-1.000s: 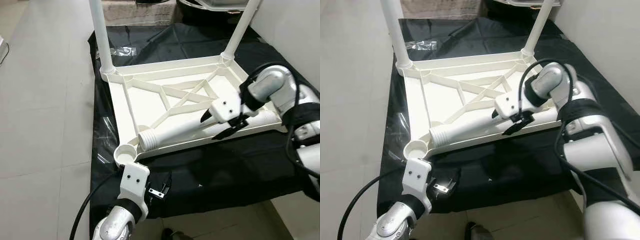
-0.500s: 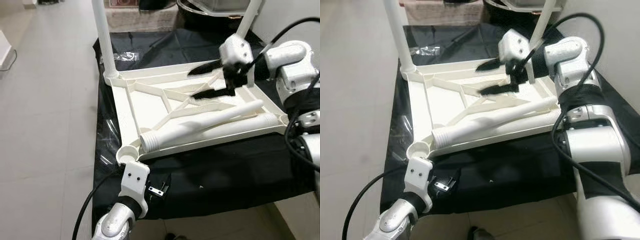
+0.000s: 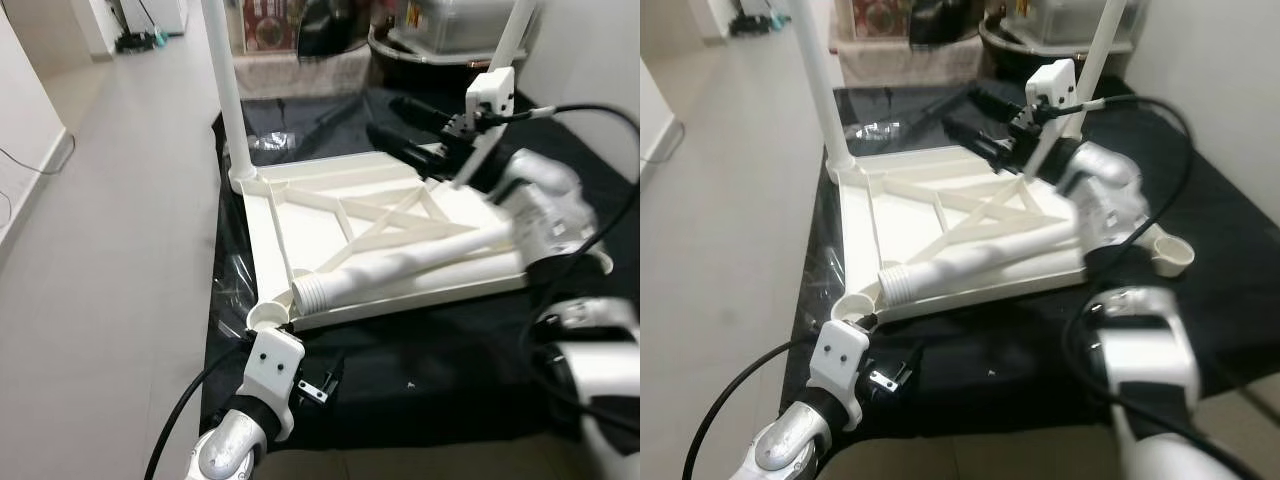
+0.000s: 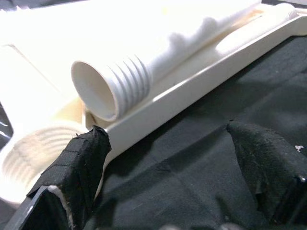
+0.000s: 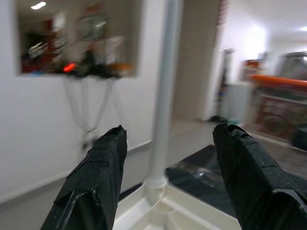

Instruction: Building children table

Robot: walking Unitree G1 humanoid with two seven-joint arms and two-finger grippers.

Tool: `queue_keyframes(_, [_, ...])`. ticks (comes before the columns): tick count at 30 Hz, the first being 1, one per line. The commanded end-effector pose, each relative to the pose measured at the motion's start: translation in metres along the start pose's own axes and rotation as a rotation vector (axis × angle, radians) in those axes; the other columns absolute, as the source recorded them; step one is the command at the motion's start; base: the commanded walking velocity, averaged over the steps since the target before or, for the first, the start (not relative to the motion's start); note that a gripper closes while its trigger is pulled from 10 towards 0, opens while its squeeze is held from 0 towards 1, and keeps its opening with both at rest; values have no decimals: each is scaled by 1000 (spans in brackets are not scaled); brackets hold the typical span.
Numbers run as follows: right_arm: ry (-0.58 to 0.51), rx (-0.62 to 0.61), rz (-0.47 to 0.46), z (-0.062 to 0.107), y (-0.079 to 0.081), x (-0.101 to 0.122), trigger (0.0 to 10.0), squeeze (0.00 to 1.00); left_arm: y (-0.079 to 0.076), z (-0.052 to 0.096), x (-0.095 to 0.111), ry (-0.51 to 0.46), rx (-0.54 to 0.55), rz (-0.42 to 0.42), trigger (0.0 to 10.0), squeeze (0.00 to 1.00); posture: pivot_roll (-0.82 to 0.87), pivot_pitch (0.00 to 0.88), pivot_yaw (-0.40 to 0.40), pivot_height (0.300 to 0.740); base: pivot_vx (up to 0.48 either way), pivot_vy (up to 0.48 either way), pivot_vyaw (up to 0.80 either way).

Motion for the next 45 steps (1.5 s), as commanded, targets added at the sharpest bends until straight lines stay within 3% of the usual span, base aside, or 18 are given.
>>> queue_keyframes(1, [8, -66, 25, 4, -3, -7, 10000, 0, 2, 3, -7, 24, 5, -20, 10000, 0, 16, 51, -25, 740, 0, 0, 0])
queue_keyframes(3, [-14, -144, -61, 9, 5, -26, 10000, 0, 2, 5, -5, 12, 3, -34, 10000, 0, 21, 50, -32, 740, 0, 0, 0])
queue_keyframes(5, [-41, -202, -76, 13, 7, -33, 10000, 0, 2, 6, -3, 4, 1, -39, 10000, 0, 28, 53, -35, 740, 0, 0, 0])
queue_keyframes(10, [-52, -377, -65, 28, 7, -48, 10000, 0, 1, 8, 3, -23, 0, -41, 10000, 0, 41, 58, -32, 740, 0, 0, 0])
queue_keyframes(14, [-42, -425, -67, 32, 8, -51, 10000, 0, 1, 8, 9, -45, 0, -39, 10000, 0, 48, 53, -40, 740, 0, 0, 0])
queue_keyframes(17, [-22, -515, -77, 42, 7, -60, 10000, 0, 7, 2, 33, -124, 20, 8, 10000, 0, 54, 63, -52, 740, 0, 0, 0])
queue_keyframes(20, [-17, -536, -78, 44, 7, -62, 10000, 0, 10, 0, 41, -146, 28, 27, 10000, 0, 54, 63, -52, 740, 0, 0, 0])
queue_keyframes(21, [-14, -557, -76, 47, 9, -64, 10000, 0, 14, -1, 47, -163, 29, 60, 10000, 118, 56, 71, -53, 740, 0, 0, 0])
queue_keyframes(22, [-14, -557, -76, 47, 9, -64, 10000, 0, 14, -1, 47, -163, 29, 60, 10000, 118, 56, 71, -53, 740, 0, 0, 0])
queue_keyframes(23, [-8, -569, -70, 48, 11, -66, 10000, 0, 16, -2, 50, -168, 8, 92, 10000, 1000, 61, 77, -56, 740, 0, 0, 0])
queue_keyframes(30, [12, -603, -49, 53, 19, -71, 10000, 0, 19, -7, 47, -116, -79, 248, 10000, 1000, 56, 86, -51, 740, 0, 0, 0])
queue_keyframes(31, [17, -609, -44, 54, 20, -71, 10000, 0, 22, -10, 45, -96, -92, 285, 10000, 0, 55, 91, -49, 740, 0, 0, 0])
queue_keyframes(39, [33, -640, -41, 59, 19, -72, 10000, 0, 38, -16, 36, 2, -107, 325, 10000, 0, 56, 104, -44, 740, 0, 0, 0])
queue_keyframes(41, [41, -650, -41, 62, 18, -73, 10000, 0, 48, -13, 28, 56, -113, 356, 10000, 0, 56, 111, -40, 740, 0, 0, 0])
queue_keyframes(45, [46, -654, -38, 63, 18, -74, 10000, 0, 54, -10, 23, 90, -131, 387, 10000, 0, 60, 115, -39, 740, 0, 0, 0])
Point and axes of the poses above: a point about 5 cm out from each wrist's last joint towards the gripper, its own z axis pointing back from the gripper into the wrist, its own x axis along the axis of the wrist's last joint, y = z × x, the point moved 4 cm from there along -z, pointing out of the wrist towards the gripper, and after that the axes turned 5 degrees about -z, right-handed, at the moved point
